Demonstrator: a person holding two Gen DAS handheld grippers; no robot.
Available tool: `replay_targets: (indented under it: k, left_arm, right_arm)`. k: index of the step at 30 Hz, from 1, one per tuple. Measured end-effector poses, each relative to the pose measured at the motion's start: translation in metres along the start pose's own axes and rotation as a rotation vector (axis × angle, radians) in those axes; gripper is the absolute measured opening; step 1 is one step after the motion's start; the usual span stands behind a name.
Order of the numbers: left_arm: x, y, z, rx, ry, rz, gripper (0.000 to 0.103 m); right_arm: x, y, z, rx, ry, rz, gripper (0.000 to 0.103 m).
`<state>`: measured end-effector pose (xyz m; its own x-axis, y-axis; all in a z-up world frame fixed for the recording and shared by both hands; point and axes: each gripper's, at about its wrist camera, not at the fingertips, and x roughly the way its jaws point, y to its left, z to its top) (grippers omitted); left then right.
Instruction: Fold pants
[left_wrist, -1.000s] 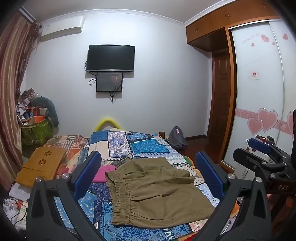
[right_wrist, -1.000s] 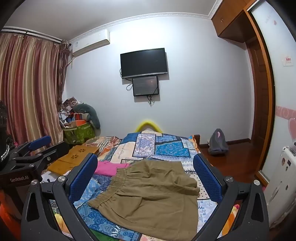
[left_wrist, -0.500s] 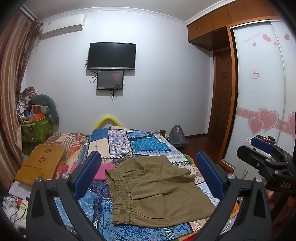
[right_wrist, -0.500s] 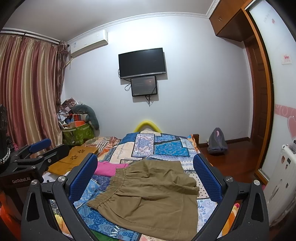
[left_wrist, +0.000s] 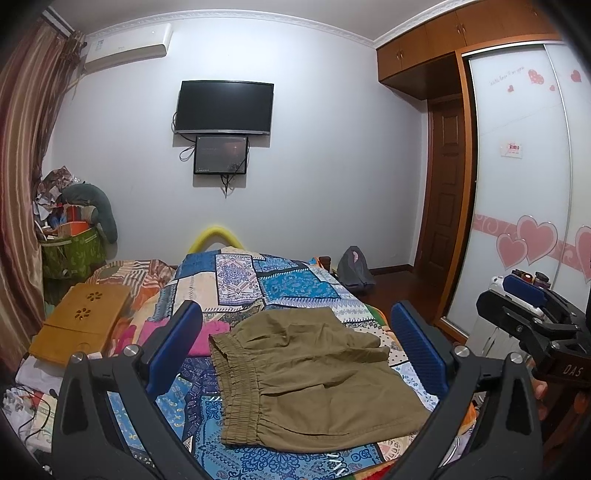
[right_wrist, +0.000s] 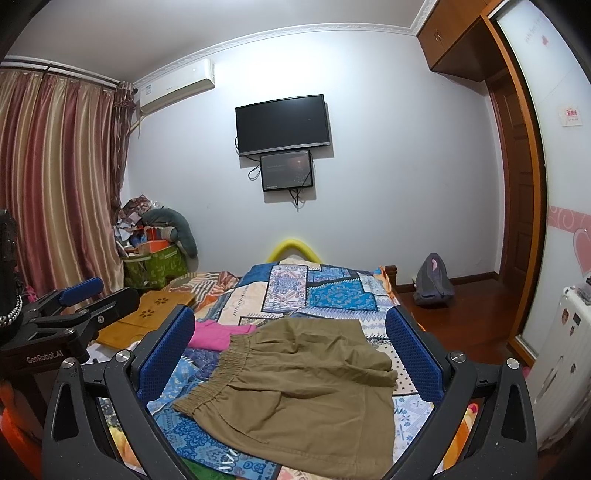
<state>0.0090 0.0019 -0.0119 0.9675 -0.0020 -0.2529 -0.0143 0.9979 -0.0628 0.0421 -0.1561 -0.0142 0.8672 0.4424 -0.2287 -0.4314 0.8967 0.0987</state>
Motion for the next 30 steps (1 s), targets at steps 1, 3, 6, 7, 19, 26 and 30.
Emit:
replay_targets:
  k: [1,3,6,7,19,26,30]
  left_arm:
    - [0.0003,-0.0001,-0.0002,0.000,0.000,0.000,0.103]
    - [0.0006,-0.0001,-0.0007,0.001,0.000,0.002,0.103]
    - [0.0005,0.0006,-0.0009,-0.002,0.003,-0.002,0.103]
    - [0.0001,0.0008,-0.0013,-0.003,0.003,-0.002,0.103]
    - [0.0010,-0.0006,0.0003,0.010,0.007,-0.002,0.103]
    - [0.0026,-0.0043,0.0003,0.013,0.011,-0.002,0.103]
    - [0.0048,-0.0052,0.0010,0.012,0.017,-0.001,0.103]
  right_arm:
    - [0.0005,-0.0005,-0.0005,0.002,0.002,0.000,0.103]
    - [0.0010,-0.0013,-0.0008,0.004,0.003,0.000,0.103]
    - [0.0016,-0.0013,-0.0013,0.004,0.007,-0.001,0.103]
    - [0.0016,-0.0013,-0.0015,0.004,0.007,-0.001,0.103]
    - [0.0019,-0.0011,-0.0019,0.004,0.010,-0.003,0.103]
    - [0.0019,-0.0015,-0.0020,0.005,0.011,-0.002,0.103]
    - [0.0024,-0.0026,-0.0022,0.006,0.015,-0.002,0.103]
